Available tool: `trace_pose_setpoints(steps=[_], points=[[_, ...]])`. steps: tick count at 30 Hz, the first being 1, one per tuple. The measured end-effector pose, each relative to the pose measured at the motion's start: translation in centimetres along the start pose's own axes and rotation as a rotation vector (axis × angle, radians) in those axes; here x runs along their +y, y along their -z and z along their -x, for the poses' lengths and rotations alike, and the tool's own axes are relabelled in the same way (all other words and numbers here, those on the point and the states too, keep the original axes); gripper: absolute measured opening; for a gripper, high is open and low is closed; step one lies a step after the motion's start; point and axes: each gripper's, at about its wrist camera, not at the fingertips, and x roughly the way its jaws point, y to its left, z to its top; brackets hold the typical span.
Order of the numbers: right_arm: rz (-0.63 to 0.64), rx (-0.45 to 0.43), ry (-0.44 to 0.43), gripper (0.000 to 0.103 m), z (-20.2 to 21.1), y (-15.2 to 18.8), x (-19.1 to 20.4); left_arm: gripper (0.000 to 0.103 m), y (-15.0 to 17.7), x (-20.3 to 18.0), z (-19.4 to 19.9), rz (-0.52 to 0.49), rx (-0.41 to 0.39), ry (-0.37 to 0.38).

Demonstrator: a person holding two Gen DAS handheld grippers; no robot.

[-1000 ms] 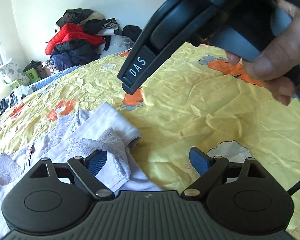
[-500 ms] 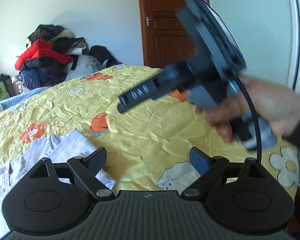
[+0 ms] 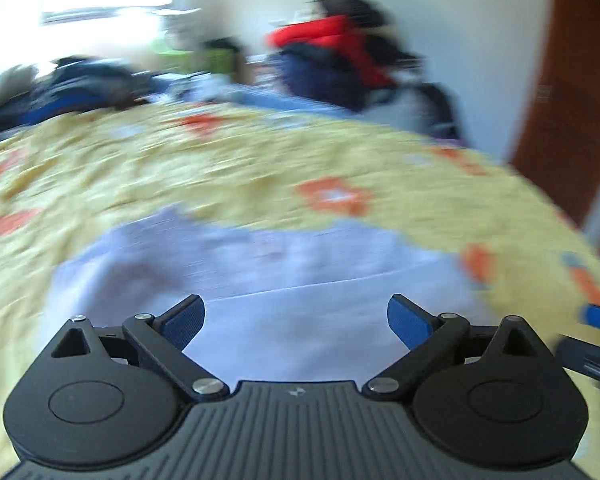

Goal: Fold small clothes

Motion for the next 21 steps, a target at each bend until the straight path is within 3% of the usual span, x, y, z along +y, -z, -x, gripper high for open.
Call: trace_pose_setpoints(steps=[2, 6, 9, 11, 14, 19, 21], points=[[0.071, 0.0, -0.006, 0.089, -0.6, -0.1, 2.7, 0.099, 0.6, 1.9, 0.0, 0.025, 0.007, -0.061], [0.269, 0.019, 0.022, 0.09, -2.5, 0.6, 7.7, 0.099, 2.0, 3.2, -0.1, 0.015, 0.033, -0.105], [0.456, 0.044, 0.15, 0.091, -3.9, 1.8, 10.0, 0.099, 2.7, 3.0, -0.3, -0.021, 0.038, -0.125], [0.491, 0.075, 0.225, 0.092, -4.8, 2.5, 9.5, 0.099, 3.0, 2.8, -0.9, -0.038, 0.044, -0.128], [0.37, 0.074, 0.342, 0.092, -4.5, 2.5, 5.9, 0.099, 3.2, 2.8, -1.3, -0.047, 0.05, -0.125], [-0.032, -0.013, 0.516, 0.092, -0.7, 1.8, -3.1, 0.099, 3.4, 2.9, -1.5, -0.036, 0.057, -0.119], [-0.103, -0.058, 0.537, 0.092, 0.8, 1.8, -4.7, 0.099, 3.4, 2.9, -1.4, -0.042, 0.055, -0.121]])
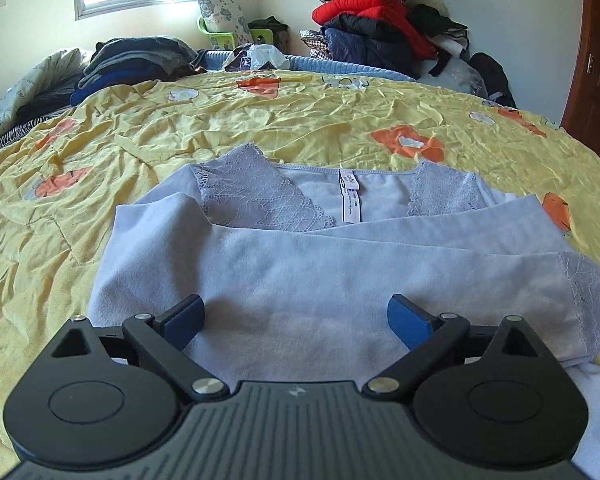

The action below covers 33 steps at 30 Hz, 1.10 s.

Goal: Fold small clothes

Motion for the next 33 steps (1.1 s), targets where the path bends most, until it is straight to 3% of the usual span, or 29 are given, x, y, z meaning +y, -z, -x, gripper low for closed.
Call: trace_pose_setpoints(steps=[4, 9, 12, 16, 20, 25, 28, 33], points=[[0.011, -0.038, -0.133, 0.092, 1.2, 0.2, 0.6, 0.099, 0.3, -0.1, -0.2, -0.017, -0.006, -0.01], [0.12, 0.017, -0.439, 0.092, 1.0, -0.1, 6.4, 0.1, 0.4, -0.3, -0.1, -0.023, -0.005, -0.017], [0.193, 0.017, -0.517, 0.092, 1.6, -0.3, 9.4, 0.1, 0.4, -0.3, -0.1, -0.024, -0.005, -0.019], [0.295, 0.085, -0.517, 0.093, 0.9, -0.3, 11.6, 0.101, 0.5, -0.4, -0.1, -0.027, -0.004, -0.026], [0.277, 0.171, -0.476, 0.093, -0.6, 0.3, 11.1, 0.101, 0.5, -0.4, -0.1, -0.028, -0.006, -0.025], [0.207, 0.156, -0.479, 0.093, -0.1, 0.4, 9.9, 0.102, 0.6, -0.5, -0.1, -0.032, -0.006, -0.029], [0.25, 0.152, -0.507, 0.093, 0.1, 0.4, 10.5, 0.102, 0.6, -0.5, 0.0, -0.036, -0.005, -0.031], [0.288, 0.203, -0.469, 0.093, -0.5, 1.1, 10.6, 0.102, 0.6, 0.0, 0.7, -0.035, 0.008, -0.021]])
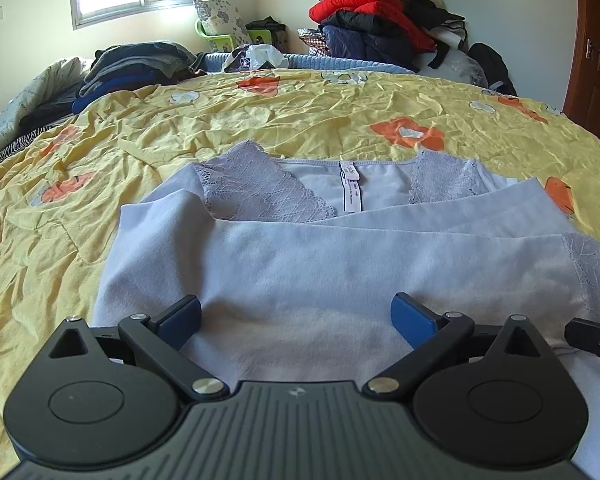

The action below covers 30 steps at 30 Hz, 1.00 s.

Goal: Fold small clothes

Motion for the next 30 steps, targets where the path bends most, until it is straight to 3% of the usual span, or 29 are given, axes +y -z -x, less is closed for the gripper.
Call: trace_pose_setpoints(steps=[8, 16, 20, 23, 26, 27, 30], points=[[-0.011, -0.019, 0.064, 0.093, 4.2, 2.4, -2.7, 0.102, 2.4, 2.5, 4.4, -0.014, -0.034, -0.013], [-0.004, -0.084, 0.222, 0.093, 11.2, 5.4, -6.8, 0.102, 6.0, 6.9, 9.4, 0.001, -0.034, 0.016], [0.001, -0.17, 0.357, 0.093, 16.1, 6.4, -8.8, 0.102, 7.4, 9.6, 11.5, 0.07, -0.015, 0.073], [0.017, -0.314, 0.41, 0.094, 20.3, 7.3, -9.5, 0.102, 8.5, 11.4, 12.7, 0.133, 0.008, 0.143], [-0.01, -0.418, 0.27, 0.101, 23.0, 8.3, -9.5, 0.102, 9.7, 12.5, 13.5, 0.179, 0.04, 0.22], [-0.032, -0.398, 0.172, 0.103, 23.0, 8.6, -9.5, 0.102, 10.2, 12.7, 13.7, 0.19, 0.057, 0.246], [-0.135, -0.211, -0.119, 0.103, 20.6, 9.7, -9.2, 0.102, 11.6, 13.0, 14.1, 0.211, 0.115, 0.311]])
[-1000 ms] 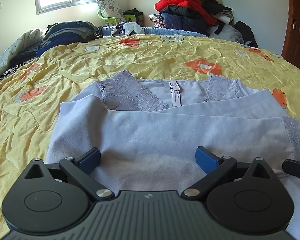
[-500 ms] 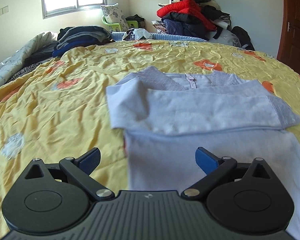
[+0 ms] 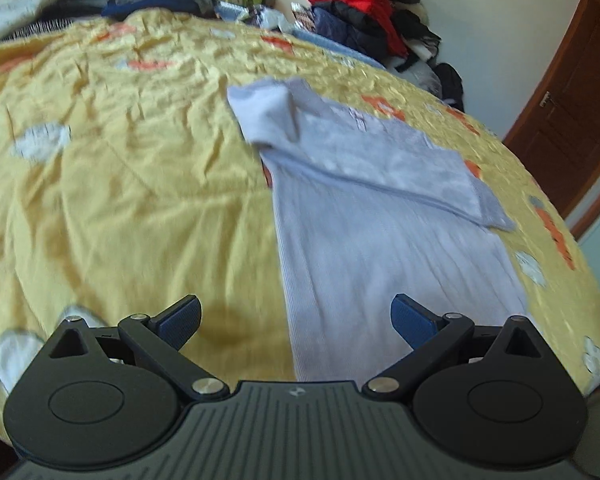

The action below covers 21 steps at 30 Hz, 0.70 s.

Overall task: Fold small clothes
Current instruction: 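Roll both tools and close them on the hem of the top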

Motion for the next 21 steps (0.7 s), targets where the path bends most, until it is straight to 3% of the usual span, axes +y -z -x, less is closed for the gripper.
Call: trace_pose_setpoints(steps=[2, 6, 10, 18, 21], points=[[-0.073, 0.098, -0.116, 0.103, -1.9, 1.9, 0.5, 0.102, 0.9, 0.2, 0.3, -0.001, 0.029, 0.039], [-0.162, 0.202, -0.25, 0.103, -4.4, 4.6, 1.6, 0.102, 2.3, 0.5, 1.4, -0.031, 0.049, 0.097], [-0.254, 0.224, -0.327, 0.102, -4.8, 5.4, 1.8, 0.102, 3.1, 1.1, 2.1, -0.025, 0.045, 0.16], [-0.299, 0.257, -0.453, 0.095, -4.9, 6.2, 0.9, 0.103, 3.7, 0.5, 1.3, -0.04, 0.079, 0.358], [-0.329, 0.263, -0.516, 0.095, -5.3, 6.4, 0.6, 0.103, 3.7, 0.1, 0.8, -0.07, 0.081, 0.394]])
